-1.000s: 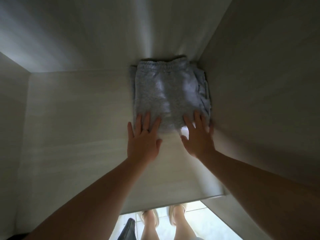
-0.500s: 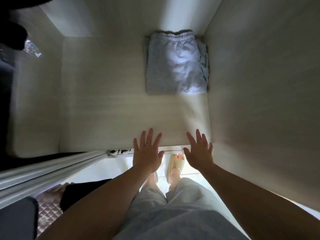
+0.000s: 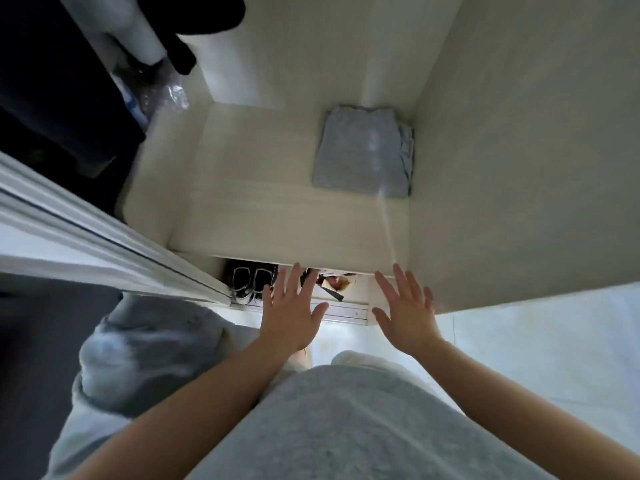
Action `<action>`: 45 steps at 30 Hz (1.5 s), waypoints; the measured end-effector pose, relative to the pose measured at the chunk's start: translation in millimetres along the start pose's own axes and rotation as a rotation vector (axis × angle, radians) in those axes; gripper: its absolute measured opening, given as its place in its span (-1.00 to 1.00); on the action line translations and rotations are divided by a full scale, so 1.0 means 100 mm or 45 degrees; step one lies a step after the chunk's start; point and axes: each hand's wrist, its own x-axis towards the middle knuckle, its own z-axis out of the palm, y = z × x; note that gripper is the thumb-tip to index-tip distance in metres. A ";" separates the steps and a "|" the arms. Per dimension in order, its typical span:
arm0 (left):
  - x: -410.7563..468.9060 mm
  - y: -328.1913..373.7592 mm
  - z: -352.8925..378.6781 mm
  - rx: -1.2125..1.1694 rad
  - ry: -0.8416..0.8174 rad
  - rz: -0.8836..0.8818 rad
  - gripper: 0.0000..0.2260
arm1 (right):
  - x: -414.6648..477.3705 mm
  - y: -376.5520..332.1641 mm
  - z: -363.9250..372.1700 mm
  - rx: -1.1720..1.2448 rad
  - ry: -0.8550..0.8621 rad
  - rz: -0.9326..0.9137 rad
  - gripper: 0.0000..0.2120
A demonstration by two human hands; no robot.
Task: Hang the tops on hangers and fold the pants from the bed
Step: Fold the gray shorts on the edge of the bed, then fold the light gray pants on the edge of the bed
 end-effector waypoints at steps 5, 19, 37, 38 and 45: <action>-0.67 0.26 0.31 -0.075 0.167 -0.143 -0.38 | -0.49 0.21 0.00 -0.026 0.040 -0.255 -0.33; -2.93 0.75 1.13 -0.292 0.425 -0.755 -0.31 | -1.85 -0.07 0.20 -0.128 -0.025 -1.015 -0.35; -6.87 1.29 3.26 -0.804 0.861 -1.864 -0.38 | -5.08 -1.24 1.79 -0.458 -0.445 -2.029 -0.35; -7.10 1.39 3.42 -0.821 0.873 -1.920 -0.38 | -5.31 -1.25 1.93 -0.486 -0.474 -2.073 -0.35; -8.38 2.20 4.41 -0.985 0.890 -2.387 -0.39 | -6.76 -1.15 2.79 -0.729 -0.649 -2.434 -0.33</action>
